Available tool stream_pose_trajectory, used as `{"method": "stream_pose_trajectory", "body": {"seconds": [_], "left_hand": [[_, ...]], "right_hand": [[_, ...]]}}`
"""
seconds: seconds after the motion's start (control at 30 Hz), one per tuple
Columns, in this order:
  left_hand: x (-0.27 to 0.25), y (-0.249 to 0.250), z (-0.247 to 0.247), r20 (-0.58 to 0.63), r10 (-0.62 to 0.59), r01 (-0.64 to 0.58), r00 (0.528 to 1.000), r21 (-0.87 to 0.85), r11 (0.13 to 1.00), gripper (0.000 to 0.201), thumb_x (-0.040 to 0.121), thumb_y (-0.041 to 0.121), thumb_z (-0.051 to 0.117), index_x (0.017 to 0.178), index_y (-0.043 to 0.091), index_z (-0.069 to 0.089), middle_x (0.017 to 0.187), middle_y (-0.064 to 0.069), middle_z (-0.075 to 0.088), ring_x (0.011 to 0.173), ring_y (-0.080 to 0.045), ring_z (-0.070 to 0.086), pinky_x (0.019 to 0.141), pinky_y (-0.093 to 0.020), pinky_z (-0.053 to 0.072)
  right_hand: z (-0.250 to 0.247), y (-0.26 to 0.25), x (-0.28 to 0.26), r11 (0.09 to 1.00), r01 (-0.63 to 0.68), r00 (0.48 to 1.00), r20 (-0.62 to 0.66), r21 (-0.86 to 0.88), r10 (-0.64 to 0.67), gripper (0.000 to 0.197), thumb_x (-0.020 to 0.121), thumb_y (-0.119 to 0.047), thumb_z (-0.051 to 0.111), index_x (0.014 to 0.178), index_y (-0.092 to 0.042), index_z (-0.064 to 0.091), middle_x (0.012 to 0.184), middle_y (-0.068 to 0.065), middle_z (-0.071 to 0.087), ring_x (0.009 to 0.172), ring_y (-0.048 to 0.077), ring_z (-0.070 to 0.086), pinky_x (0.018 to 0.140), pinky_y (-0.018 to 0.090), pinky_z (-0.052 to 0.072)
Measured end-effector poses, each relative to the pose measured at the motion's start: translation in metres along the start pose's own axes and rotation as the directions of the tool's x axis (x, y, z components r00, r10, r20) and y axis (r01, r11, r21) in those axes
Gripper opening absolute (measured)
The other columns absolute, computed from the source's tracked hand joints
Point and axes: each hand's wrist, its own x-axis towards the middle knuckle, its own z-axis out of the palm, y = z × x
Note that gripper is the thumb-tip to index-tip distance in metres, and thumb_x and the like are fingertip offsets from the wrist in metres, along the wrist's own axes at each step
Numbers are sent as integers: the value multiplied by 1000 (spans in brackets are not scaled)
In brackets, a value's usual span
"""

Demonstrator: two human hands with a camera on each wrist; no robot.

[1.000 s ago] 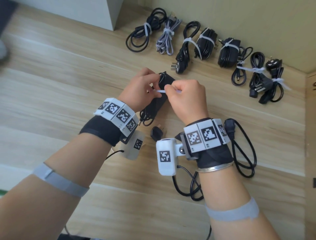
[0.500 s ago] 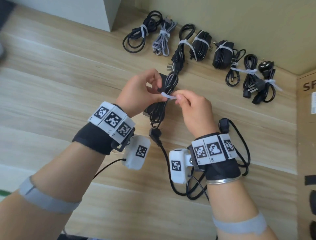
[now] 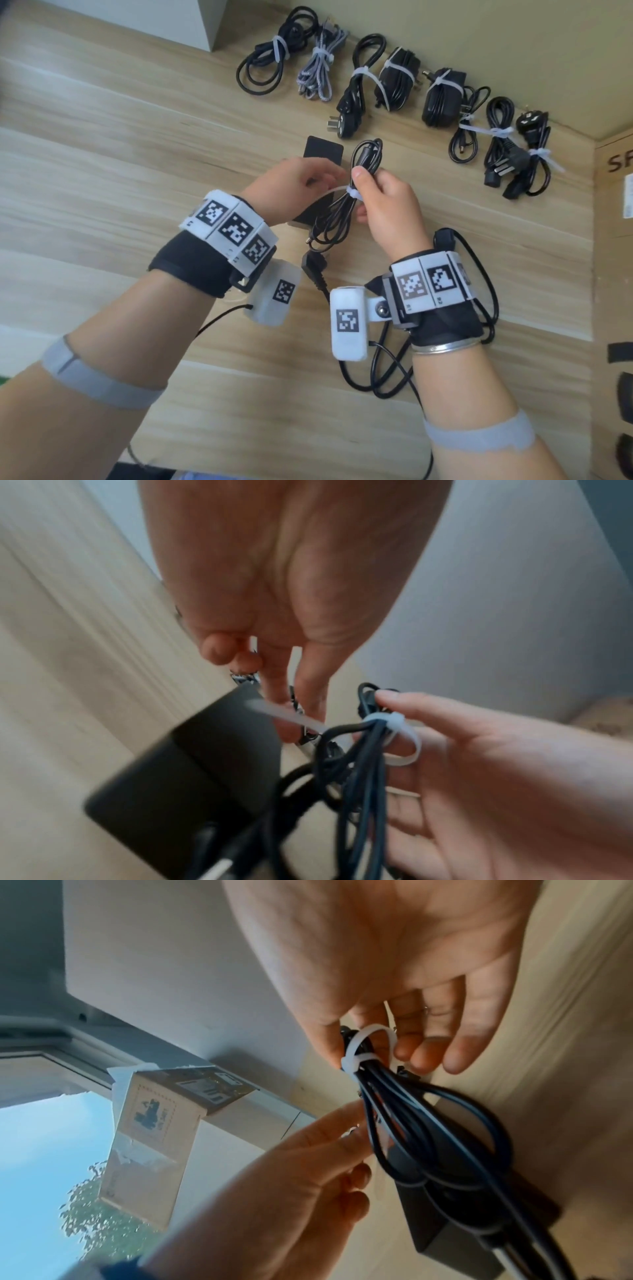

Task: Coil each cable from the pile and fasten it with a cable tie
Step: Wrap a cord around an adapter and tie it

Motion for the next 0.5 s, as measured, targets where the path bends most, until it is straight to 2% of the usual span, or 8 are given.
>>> {"method": "stream_pose_trajectory", "body": {"seconds": [0.07,0.13,0.2,0.27,0.33,0.43,0.5], "left_hand": [[2,-6,0,-34,8,-4,999,125,992,22,93,14,51,111,22,60,92,2,66,63,6,50,64,-16,38],[3,-10,-2,-15,-6,8,1000,134,991,18,91,14,54,104,25,56,83,3,65,57,3,47,59,-19,39],[3,-10,-4,10,25,-26,1000,75,997,15,90,11,52,96,25,54,76,-3,63,56,-4,47,58,-19,41],[4,-7,-6,16,79,-79,997,-21,997,15,89,11,52,88,23,60,71,-9,57,63,-13,47,64,-25,40],[3,-3,-8,25,93,-88,995,-151,985,17,89,16,53,82,25,65,70,0,58,68,-13,50,67,-27,44],[2,1,-9,56,128,-108,990,-279,954,19,94,25,48,95,23,67,82,5,64,80,-7,59,76,-19,51],[2,1,-7,87,174,-133,981,-347,928,22,94,20,45,110,21,60,92,2,65,88,-4,62,83,-17,51]], "right_hand": [[-1,3,1,998,-20,1000,22,56,19,46,91,-46,46,94,-2,58,91,15,67,82,35,64,79,53,53],[-1,7,4,992,-47,998,47,118,41,41,90,-44,48,93,-4,58,89,9,69,79,33,66,79,51,55],[-1,10,6,988,-66,997,59,137,58,40,89,-46,49,91,-8,59,91,7,69,78,31,68,79,50,55],[-1,12,8,985,-85,995,64,148,76,36,88,-47,49,86,-13,59,94,10,69,81,29,69,78,49,56],[-2,14,9,979,-109,992,78,171,97,29,92,-41,49,89,-14,59,97,10,69,83,30,69,76,46,58],[-1,16,10,970,-131,988,104,205,111,33,94,-39,49,105,-9,57,101,10,67,81,30,70,73,44,59],[-1,17,12,970,-142,984,131,198,117,38,94,-42,46,116,-13,53,107,9,65,81,27,70,72,43,59]]}}
